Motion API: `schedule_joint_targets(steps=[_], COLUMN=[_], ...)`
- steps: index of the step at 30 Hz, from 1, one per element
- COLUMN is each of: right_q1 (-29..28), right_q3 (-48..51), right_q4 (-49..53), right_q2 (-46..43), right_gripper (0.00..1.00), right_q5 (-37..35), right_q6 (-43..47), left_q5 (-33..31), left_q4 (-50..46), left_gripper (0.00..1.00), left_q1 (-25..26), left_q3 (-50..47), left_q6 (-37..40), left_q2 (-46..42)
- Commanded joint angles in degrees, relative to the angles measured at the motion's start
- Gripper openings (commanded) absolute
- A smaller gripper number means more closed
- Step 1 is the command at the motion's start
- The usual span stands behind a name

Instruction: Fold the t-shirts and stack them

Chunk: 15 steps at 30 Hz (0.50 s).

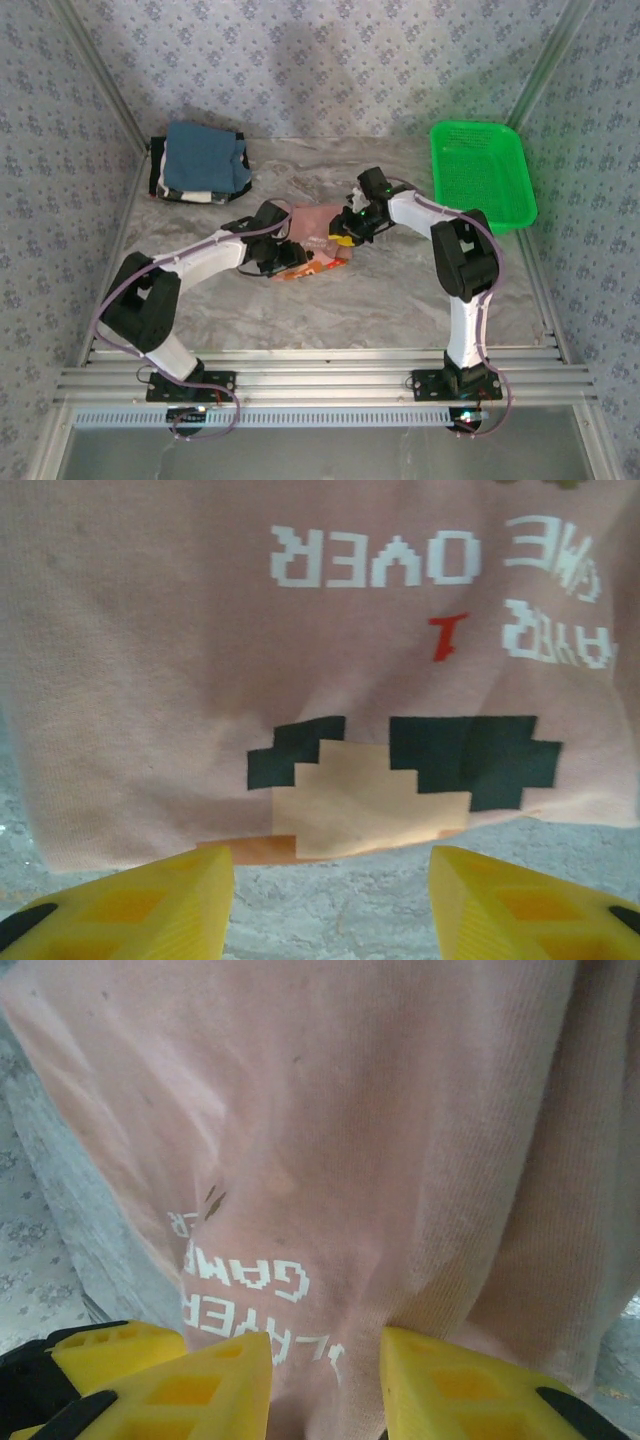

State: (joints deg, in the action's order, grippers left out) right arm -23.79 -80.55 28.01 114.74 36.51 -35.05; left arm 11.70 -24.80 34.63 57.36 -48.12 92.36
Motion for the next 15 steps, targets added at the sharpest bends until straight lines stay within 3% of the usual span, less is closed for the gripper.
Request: schedule_joint_targets(steps=[1, 7, 15], right_q1=[-0.2, -0.3, -1.3], right_q3=[-0.4, 2.3, 5.6], right_q4=[1.6, 5.8, -0.3], right_q2=[0.4, -3.8, -3.6], right_gripper=[0.34, 0.35, 0.38], right_q5=[-2.3, -4.5, -3.3], right_q6=[-0.2, 0.6, -3.2], left_q5=[-2.0, -3.2, -3.0], left_q4=[1.7, 1.6, 1.9], left_gripper=[0.52, 0.48, 0.48], left_q1=[0.3, 0.3, 0.3], left_q3=[-1.0, -2.0, -2.2], left_q6=[-1.0, -1.2, -0.6], left_q2=[0.6, 1.8, 3.7])
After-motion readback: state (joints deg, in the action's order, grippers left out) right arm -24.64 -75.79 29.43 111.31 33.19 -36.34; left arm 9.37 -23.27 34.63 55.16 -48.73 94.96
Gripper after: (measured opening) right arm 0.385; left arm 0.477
